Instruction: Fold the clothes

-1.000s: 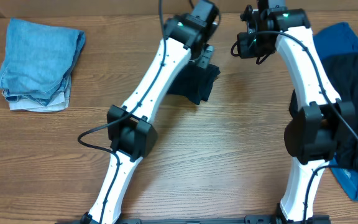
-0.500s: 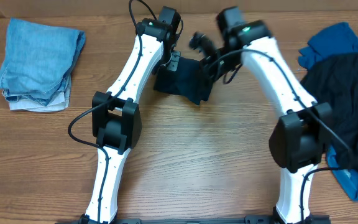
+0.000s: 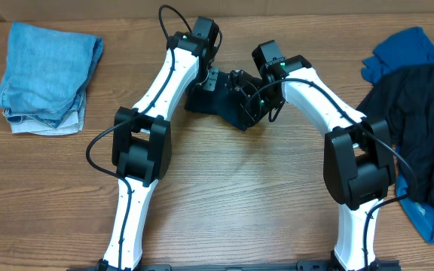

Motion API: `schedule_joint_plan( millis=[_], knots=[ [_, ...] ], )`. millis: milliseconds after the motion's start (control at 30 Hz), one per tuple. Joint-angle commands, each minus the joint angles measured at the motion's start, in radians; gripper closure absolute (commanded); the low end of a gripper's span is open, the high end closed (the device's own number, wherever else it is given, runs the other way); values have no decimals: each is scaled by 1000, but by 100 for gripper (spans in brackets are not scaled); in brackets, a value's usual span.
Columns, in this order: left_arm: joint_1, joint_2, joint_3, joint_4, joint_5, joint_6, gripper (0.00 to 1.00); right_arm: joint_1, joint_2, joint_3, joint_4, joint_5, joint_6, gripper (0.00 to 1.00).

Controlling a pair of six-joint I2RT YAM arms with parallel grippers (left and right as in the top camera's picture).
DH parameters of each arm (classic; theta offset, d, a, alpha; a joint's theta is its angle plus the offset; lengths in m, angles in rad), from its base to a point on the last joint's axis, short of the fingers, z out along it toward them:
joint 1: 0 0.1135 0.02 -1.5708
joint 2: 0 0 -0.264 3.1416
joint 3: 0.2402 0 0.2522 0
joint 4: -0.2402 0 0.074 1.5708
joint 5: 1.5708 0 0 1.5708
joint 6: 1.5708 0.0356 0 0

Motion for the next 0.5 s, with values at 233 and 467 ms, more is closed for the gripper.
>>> schedule_joint_plan(
  millis=[233, 467],
  knots=[
    [25, 0, -55, 18, -6, 50, 83, -49, 1, -124, 196, 138, 111, 96],
    [25, -1, 22, 32, -3, 58, 71, -51, -23, -37, 138, 138, 163, 96]
  ],
)
